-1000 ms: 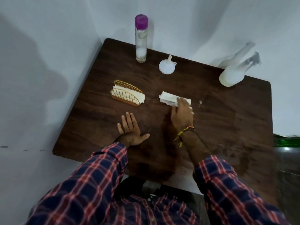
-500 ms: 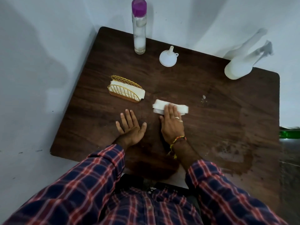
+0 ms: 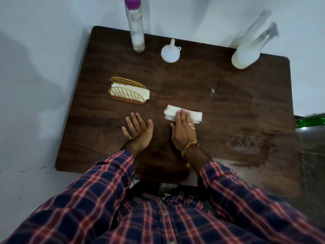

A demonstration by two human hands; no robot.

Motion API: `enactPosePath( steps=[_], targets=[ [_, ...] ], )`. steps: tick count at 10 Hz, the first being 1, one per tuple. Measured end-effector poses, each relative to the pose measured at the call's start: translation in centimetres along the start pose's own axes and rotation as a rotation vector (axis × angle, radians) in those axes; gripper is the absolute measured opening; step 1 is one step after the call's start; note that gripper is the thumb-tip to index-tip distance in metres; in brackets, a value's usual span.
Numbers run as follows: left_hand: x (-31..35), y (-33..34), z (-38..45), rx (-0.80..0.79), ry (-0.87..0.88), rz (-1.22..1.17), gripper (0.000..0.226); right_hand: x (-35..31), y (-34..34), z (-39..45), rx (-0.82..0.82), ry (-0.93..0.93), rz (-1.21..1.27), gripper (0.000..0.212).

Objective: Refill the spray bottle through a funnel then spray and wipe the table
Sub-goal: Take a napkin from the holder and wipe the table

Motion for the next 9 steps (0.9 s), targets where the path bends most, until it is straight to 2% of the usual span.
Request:
enactPosePath(
  steps=[1,2,3,4,5,6,7,8,9],
  targets=[
    [-0.6,-0.3,-0.5,0.02,0.025,0.059,0.056,-6.0,2.2,-2.4,-0.107,-0.225,-0.017,0.067],
    [-0.3,-1.3,-2.7,-0.308,0.005,-0.024,0.075,-7.7,3.4,-8.5,-0.056,-0.384,-0.108,0.063],
    [-0.7,-0.3,-2.8,-0.279,0.079,-0.108,0.071,-3.2,2.3,-7.4,-0.036,-0.107,-0.032,0.063],
    [0.1,-0.5,-4.8,-0.201,0.112,-0.113,0.071,-2.5,1.7,-6.2,-0.045,-0.019,0.016,0.067],
    [1.3,-0.4,-7.4,-0.215,0.197,-0.172,0.068,-6.5,4.2,-9.5,-0.091,-0.28,0.018,0.068],
    [1.8,-0.4,-9.3,-0.213,0.309,-0.146,0.071,-5.8,5.7,-14.9,-0.121,-0.374,-0.012,0.062],
    [1.1,-0.2,-9.6,-0.191,0.354,-0.113,0.08,0.0,4.5,-14.1,-0.072,-0.046,0.013,0.063],
    [1.0,0.3,-9.1,-0.208,0.318,-0.097,0.076,-0.3,2.8,-11.1,-0.001,-0.003,0.053,0.065],
    [1.9,-0.2,-8.7,-0.207,0.327,-0.096,0.066,-5.1,4.6,-13.1,-0.052,-0.346,-0.007,0.061]
  ],
)
Point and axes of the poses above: each hand's wrist, its own z-axis towards the middle knuckle, its own y-axis out of the palm, x = y × z, the point moved 9 cm from there along z, towards the middle knuckle, and after that the axes turned 8 degrees about -y, right-handed, at the moved point
